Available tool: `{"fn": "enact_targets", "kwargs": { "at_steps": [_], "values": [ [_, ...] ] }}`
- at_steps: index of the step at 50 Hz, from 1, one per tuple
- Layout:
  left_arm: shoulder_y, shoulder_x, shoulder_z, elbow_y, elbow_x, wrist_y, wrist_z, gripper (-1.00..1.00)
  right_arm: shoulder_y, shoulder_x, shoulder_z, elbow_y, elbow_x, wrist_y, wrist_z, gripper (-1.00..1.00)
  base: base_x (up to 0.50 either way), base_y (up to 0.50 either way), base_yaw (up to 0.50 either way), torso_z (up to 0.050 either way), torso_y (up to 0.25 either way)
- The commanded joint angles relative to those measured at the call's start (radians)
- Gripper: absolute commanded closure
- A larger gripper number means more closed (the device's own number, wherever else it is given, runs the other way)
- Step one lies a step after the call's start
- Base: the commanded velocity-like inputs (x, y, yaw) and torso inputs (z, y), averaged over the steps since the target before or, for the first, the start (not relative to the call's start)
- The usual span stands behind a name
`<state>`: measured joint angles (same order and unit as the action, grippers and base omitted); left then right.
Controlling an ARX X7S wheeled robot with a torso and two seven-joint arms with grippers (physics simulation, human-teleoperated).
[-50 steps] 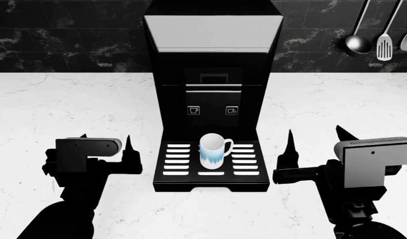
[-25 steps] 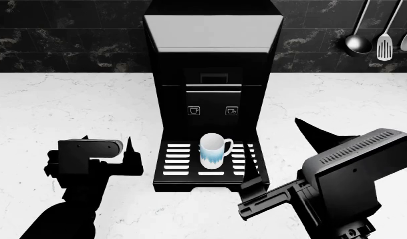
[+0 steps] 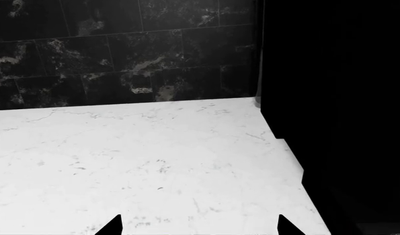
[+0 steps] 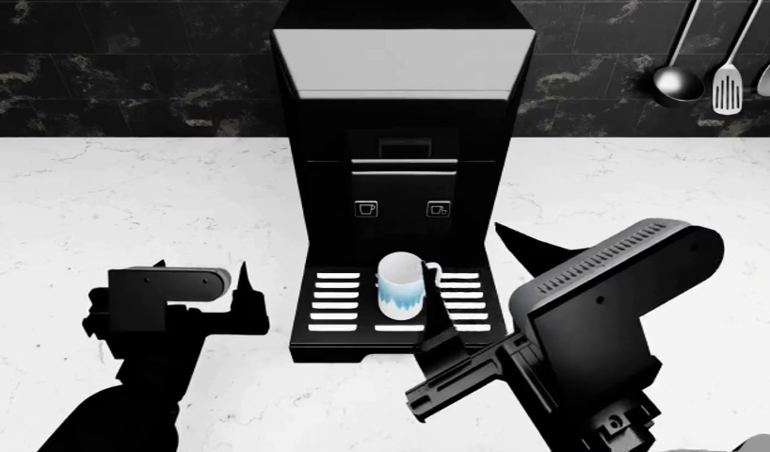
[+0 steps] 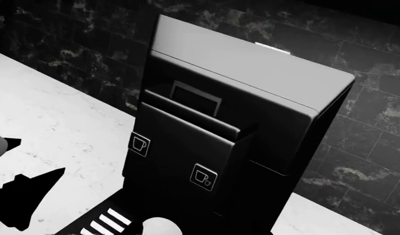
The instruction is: Press the button on the coffee machine to serve coffee.
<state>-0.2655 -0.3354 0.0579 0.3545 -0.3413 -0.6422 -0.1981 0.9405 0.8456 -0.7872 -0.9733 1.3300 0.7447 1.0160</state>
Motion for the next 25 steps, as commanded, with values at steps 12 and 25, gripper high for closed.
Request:
{"fn": "enact_targets", "kwargs": {
  "at_steps": [12,25],
  "values": [
    [-0.006,0.008,0.021,-0.023,0.004,0.009,-0.008,-1.0,0.125,-0.053,-0.023,0.015,0.042,0.035,0.036,1.0,0.0,0.0,0.0,0.0,0.0],
    [0.001,0.001,0.02,-0.031,0.0,0.019,-0.005,-1.0,0.127,-0.041,-0.033,0.044,0.003,0.06,0.05,1.0,0.0,0.0,0.0,0.0,0.0]
  ]
}}
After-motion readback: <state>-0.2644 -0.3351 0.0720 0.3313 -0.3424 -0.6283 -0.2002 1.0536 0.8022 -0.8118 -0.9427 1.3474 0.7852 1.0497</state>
